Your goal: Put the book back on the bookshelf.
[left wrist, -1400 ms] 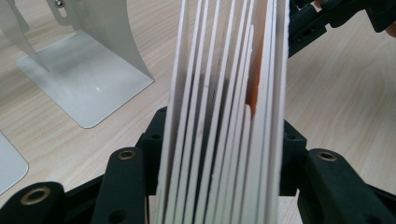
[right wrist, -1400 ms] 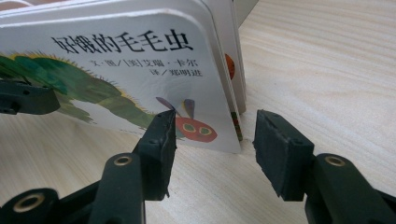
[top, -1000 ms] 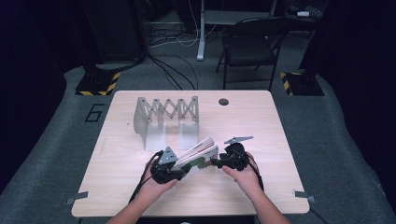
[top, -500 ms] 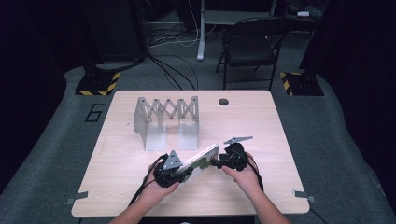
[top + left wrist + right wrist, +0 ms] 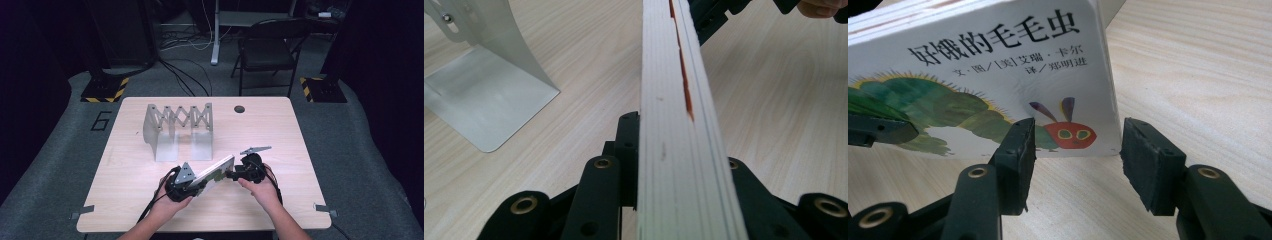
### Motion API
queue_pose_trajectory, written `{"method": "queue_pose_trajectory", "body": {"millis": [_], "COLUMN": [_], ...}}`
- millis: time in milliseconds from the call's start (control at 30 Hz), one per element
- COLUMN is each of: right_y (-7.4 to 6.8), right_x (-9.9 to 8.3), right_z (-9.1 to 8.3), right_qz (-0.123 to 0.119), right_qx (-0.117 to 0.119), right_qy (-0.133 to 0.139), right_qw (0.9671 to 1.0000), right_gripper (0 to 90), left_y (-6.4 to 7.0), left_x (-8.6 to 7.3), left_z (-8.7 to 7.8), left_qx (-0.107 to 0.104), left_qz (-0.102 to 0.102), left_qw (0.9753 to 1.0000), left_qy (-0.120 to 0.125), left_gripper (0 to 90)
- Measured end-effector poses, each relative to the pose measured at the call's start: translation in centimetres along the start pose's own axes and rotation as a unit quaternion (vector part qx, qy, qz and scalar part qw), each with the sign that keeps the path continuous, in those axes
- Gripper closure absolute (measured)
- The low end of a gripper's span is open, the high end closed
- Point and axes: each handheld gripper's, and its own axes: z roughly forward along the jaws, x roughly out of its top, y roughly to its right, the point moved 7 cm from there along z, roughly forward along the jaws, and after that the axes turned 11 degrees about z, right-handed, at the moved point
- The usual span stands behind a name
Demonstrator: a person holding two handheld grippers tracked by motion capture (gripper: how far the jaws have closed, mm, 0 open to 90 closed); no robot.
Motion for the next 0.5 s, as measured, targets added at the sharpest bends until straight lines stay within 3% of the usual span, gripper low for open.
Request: {"method": "queue_pose_trajectory", "body": {"millis": [300,500], "right_y": [0.06,0.09], "right_x": [0.09,0.11], "right_z": [-0.20,-0.44], "right_qz": [0.006,0.011], "right_qx": [0.001,0.002], "right_qy": [0.005,0.007], "right_qw": [1.0000,0.9999], "right_gripper": [47.6,47.6], "left_y": [-0.22,-0.32], "left_x": [0.00,0.03], "left_z": [-0.26,-0.55], "left_qx": [0.008,0.009], "left_qz": [0.002,-0.007], "left_qw": [1.0000,0.9999], "left_qy": [0.002,0.006], "left_gripper": [75.6,75.6]}}
